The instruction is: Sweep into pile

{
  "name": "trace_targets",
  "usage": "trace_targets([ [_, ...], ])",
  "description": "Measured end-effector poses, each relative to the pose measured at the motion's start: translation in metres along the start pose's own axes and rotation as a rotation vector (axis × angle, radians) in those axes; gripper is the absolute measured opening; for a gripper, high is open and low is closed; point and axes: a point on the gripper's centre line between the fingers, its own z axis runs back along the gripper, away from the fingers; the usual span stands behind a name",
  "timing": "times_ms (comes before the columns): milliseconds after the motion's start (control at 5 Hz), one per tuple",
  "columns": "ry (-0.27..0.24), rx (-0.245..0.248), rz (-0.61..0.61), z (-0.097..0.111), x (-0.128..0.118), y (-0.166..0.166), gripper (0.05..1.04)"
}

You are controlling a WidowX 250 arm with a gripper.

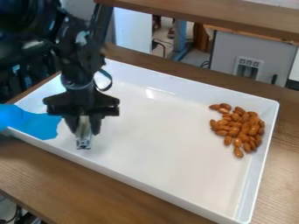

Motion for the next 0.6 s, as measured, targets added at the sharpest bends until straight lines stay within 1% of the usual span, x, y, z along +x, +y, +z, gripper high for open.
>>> trace_targets([
  [200,-0.034,0.007,-0.058,-0.005,-0.002,0.003,0.731],
  [400,-0.020,0.004,-0.084,0.008,-0.005,0.004,0.995],
  [600,-0.018,0.005,-0.097,0.049,-0.001,0.003,1.006],
])
